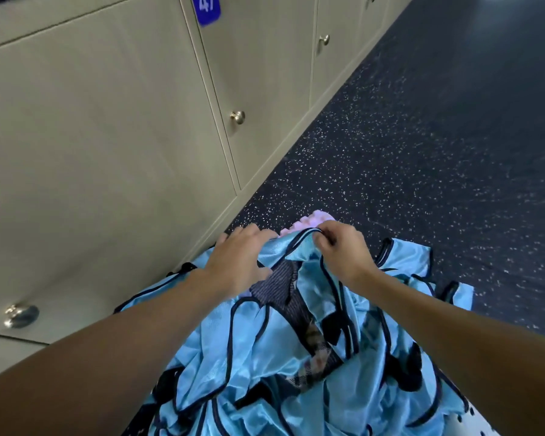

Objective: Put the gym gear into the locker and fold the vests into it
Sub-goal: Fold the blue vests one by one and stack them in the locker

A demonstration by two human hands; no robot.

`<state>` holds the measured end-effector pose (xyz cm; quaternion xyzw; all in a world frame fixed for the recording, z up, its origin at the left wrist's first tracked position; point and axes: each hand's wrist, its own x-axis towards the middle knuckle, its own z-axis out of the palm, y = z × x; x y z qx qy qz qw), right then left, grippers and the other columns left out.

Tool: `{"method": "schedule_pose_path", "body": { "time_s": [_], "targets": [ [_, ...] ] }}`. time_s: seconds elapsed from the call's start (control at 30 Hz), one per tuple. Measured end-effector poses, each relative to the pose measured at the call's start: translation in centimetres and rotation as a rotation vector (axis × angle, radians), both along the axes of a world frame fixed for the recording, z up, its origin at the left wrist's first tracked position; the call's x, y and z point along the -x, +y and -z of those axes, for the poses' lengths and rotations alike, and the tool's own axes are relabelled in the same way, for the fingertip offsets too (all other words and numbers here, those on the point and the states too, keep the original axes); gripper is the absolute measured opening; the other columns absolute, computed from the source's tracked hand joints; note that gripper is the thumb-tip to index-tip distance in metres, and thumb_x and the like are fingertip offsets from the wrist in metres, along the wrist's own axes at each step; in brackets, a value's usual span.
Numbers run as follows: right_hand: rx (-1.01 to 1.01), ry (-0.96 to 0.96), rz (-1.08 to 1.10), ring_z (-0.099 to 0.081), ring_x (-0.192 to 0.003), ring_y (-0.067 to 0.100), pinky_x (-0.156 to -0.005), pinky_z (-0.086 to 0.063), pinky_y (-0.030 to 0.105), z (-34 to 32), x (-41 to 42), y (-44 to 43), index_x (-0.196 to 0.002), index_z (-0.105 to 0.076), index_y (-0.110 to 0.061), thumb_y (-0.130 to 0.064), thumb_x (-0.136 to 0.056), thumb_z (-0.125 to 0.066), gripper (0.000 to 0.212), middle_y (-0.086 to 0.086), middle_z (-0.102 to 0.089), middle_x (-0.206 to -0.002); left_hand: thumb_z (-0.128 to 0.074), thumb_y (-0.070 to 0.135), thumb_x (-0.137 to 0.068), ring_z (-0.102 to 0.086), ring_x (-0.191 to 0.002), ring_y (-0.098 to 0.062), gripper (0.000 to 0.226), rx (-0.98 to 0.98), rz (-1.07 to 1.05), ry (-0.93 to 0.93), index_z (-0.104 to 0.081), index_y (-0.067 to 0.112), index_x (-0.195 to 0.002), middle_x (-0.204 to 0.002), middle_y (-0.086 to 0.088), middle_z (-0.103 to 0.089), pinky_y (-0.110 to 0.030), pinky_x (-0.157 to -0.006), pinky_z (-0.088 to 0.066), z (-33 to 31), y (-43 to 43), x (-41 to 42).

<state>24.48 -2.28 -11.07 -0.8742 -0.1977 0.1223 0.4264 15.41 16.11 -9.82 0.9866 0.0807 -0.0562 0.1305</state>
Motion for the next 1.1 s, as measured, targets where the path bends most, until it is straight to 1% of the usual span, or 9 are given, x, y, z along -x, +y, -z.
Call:
{"method": "schedule_pose_path", "body": {
  "time_s": [0.1, 0.17, 0.33, 0.47, 0.63, 0.77, 0.87, 0.97, 1.1],
  "targets": [
    [-0.089, 0.008, -0.012, -0.029, -0.045, 0.005, -0.043, -0.026, 0.018, -3.4, -0.2, -0.2, -0.069, -0.054, -0.022, -0.016, -0.099, -0.054, 0.030, -0.009, -0.040, -0.052, -0.069, 0.027, -0.090, -0.057, -0.099, -0.016, 0.016, 0.171, -0.001, -0.169, -0.070, 0.029, -0.106, -0.103, 0.009, -0.059, -0.042, -0.092, -0.046, -2.5, -0.3, -0.3],
    [-0.103, -0.025, -0.028, -0.031, -0.044, 0.005, -0.044, -0.027, 0.018, -5.9, -0.4, -0.5, -0.079, -0.062, -0.012, -0.018, -0.098, -0.056, 0.021, -0.006, -0.044, -0.054, -0.069, 0.028, -0.090, -0.059, -0.095, -0.010, 0.002, 0.258, 0.012, -0.231, -0.068, 0.030, -0.091, -0.100, 0.015, -0.060, -0.041, -0.091, -0.049, -4.8, -0.4, -0.5],
    [-0.168, -0.136, -0.087, -0.033, -0.047, 0.004, -0.047, -0.027, 0.019, -13.4, 0.2, -1.5, -0.072, -0.059, -0.014, -0.021, -0.097, -0.061, 0.026, -0.010, -0.038, -0.052, -0.078, 0.040, -0.081, -0.058, -0.111, 0.001, 0.043, 0.490, -0.004, -0.298, -0.061, 0.033, -0.120, -0.117, 0.019, -0.065, -0.020, -0.098, -0.042, -12.8, -2.4, -0.5],
    [-0.231, -0.184, -0.146, -0.032, -0.047, 0.004, -0.046, -0.025, 0.017, -20.5, 1.8, -2.5, -0.078, -0.065, -0.013, -0.021, -0.097, -0.061, 0.021, -0.009, -0.041, -0.054, -0.079, 0.024, -0.082, -0.063, -0.097, 0.005, 0.030, 0.512, 0.074, -0.392, -0.069, 0.032, -0.108, -0.098, 0.018, -0.071, -0.008, -0.088, -0.042, -19.5, -4.2, 0.3],
    [-0.289, -0.298, -0.153, -0.034, -0.050, 0.008, -0.050, -0.029, 0.026, -28.8, 4.3, -3.5, -0.081, -0.067, -0.015, -0.028, -0.098, -0.060, 0.022, 0.004, -0.047, -0.057, -0.067, 0.008, -0.087, -0.066, -0.082, -0.006, 0.026, 0.514, 0.052, -0.557, -0.069, 0.034, -0.091, -0.083, 0.015, -0.071, -0.019, -0.077, -0.049, -28.3, -5.1, 3.4],
    [-0.405, -0.315, -0.165, -0.030, -0.050, 0.006, -0.048, -0.026, 0.022, -33.3, 7.2, -4.1, -0.079, -0.064, -0.011, -0.026, -0.098, -0.060, 0.025, -0.005, -0.040, -0.055, -0.070, 0.015, -0.087, -0.064, -0.096, -0.009, 0.036, 0.495, 0.054, -0.583, -0.061, 0.035, -0.115, -0.100, 0.005, -0.067, -0.015, -0.084, -0.049, -33.7, -5.2, 7.0],
    [-0.470, -0.316, -0.167, -0.032, -0.051, 0.003, -0.049, -0.029, 0.019, -35.1, 9.2, -4.3, -0.078, -0.063, -0.009, -0.025, -0.098, -0.059, 0.026, -0.008, -0.041, -0.057, -0.079, 0.019, -0.079, -0.064, -0.090, -0.004, 0.057, 0.479, 0.074, -0.520, -0.052, 0.038, -0.126, -0.101, 0.004, -0.066, -0.009, -0.075, -0.048, -35.5, -5.6, 9.9],
    [-0.532, -0.313, -0.153, -0.037, -0.058, 0.008, -0.054, -0.033, 0.023, -36.7, 10.7, -4.0, -0.083, -0.063, 0.000, -0.025, -0.098, -0.059, 0.029, 0.002, -0.045, -0.066, -0.074, 0.006, -0.078, -0.064, -0.077, -0.002, 0.043, 0.457, 0.064, -0.619, -0.060, 0.032, -0.110, -0.087, 0.009, -0.068, -0.019, -0.070, -0.049, -36.5, -5.7, 12.2],
    [-0.574, -0.311, -0.115, -0.033, -0.058, 0.009, -0.052, -0.032, 0.021, -38.0, 11.4, -3.8, -0.086, -0.060, 0.006, -0.024, -0.098, -0.059, 0.033, 0.002, -0.041, -0.066, -0.074, 0.003, -0.081, -0.069, -0.083, -0.015, 0.032, 0.483, 0.020, -0.689, -0.067, 0.019, -0.107, -0.091, -0.001, -0.074, -0.029, -0.083, -0.056, -38.3, -5.0, 14.3]
  ]
}}
